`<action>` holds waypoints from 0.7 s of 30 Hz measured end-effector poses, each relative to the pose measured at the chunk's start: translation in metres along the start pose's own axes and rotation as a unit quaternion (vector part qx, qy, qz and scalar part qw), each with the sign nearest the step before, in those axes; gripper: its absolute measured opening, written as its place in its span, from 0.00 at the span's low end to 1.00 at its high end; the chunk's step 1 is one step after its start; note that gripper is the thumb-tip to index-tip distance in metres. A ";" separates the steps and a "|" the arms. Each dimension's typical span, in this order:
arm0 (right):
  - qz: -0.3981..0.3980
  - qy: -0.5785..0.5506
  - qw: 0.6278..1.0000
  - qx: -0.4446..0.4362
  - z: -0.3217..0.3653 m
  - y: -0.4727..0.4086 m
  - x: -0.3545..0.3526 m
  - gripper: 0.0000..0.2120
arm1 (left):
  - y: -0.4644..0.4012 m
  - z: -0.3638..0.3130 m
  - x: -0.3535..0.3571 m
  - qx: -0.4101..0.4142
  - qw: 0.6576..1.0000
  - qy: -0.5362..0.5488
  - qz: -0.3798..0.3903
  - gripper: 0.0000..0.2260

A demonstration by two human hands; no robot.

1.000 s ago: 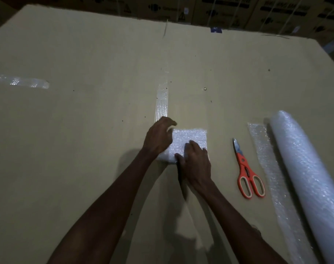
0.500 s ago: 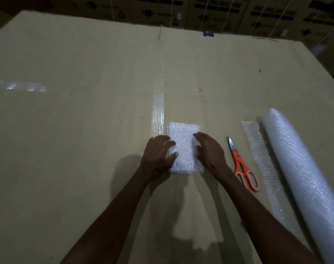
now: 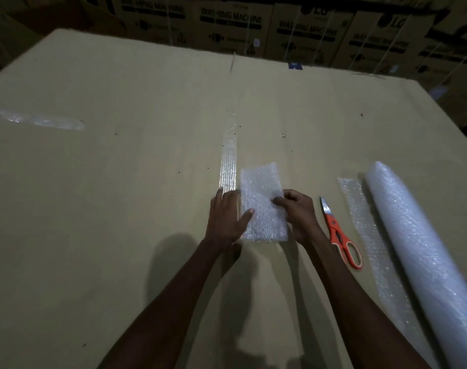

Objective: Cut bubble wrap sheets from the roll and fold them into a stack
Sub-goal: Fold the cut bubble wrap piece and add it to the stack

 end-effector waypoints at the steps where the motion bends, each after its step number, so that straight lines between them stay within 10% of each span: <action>1: 0.017 -0.020 1.000 -0.009 0.008 0.006 0.001 0.06 | 0.002 -0.002 -0.007 -0.032 0.998 0.059 -0.002 0.35; 7: 0.113 -0.111 0.987 -0.039 0.034 0.035 -0.001 0.08 | 0.011 -0.015 -0.032 -0.126 0.858 0.476 0.147 0.46; 14: 0.106 -0.091 0.990 -0.027 0.020 0.041 0.004 0.09 | 0.044 -0.020 -0.066 -0.140 0.878 0.457 0.020 0.15; 21: 0.078 -0.069 0.994 -0.025 0.003 0.044 0.044 0.10 | 0.067 0.016 -0.098 -0.180 0.881 0.433 -0.061 0.05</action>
Point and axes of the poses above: each hand's wrist, its own y-axis away from the middle knuckle, its own x-axis out of the palm, z = x × y, the point moved 4 cm from there along -y, towards the middle knuckle, and after that the axes turned 7 degrees about z, right-handed, at the moved point
